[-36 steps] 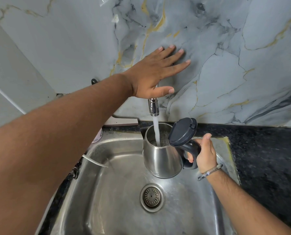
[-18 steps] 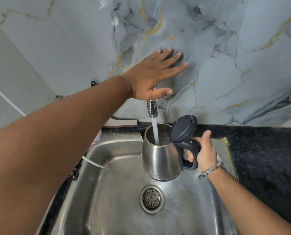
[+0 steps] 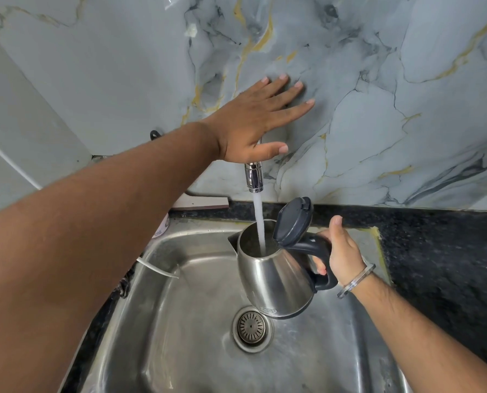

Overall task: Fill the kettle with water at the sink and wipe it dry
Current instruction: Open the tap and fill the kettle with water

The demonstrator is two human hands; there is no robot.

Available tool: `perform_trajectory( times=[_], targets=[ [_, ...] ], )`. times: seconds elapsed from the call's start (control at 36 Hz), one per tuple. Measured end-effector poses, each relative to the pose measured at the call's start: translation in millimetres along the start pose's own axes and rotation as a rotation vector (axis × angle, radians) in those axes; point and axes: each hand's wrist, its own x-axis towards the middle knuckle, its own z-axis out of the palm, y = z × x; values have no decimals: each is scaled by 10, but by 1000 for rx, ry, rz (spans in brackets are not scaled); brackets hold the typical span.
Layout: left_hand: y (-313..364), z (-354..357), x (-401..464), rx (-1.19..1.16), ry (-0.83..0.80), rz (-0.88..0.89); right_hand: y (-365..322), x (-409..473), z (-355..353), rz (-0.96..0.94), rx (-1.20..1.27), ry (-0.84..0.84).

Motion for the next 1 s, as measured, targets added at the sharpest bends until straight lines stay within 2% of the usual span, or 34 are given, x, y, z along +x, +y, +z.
perform_trajectory(
  times=[0.47,1.0],
  targets=[
    [10,-9,-6,-10,4,-8,-57,34,-11,-41,-118,-48],
    [7,4,-10,-20,8,-11,-19,38,17,-38,-73,-55]
  ],
)
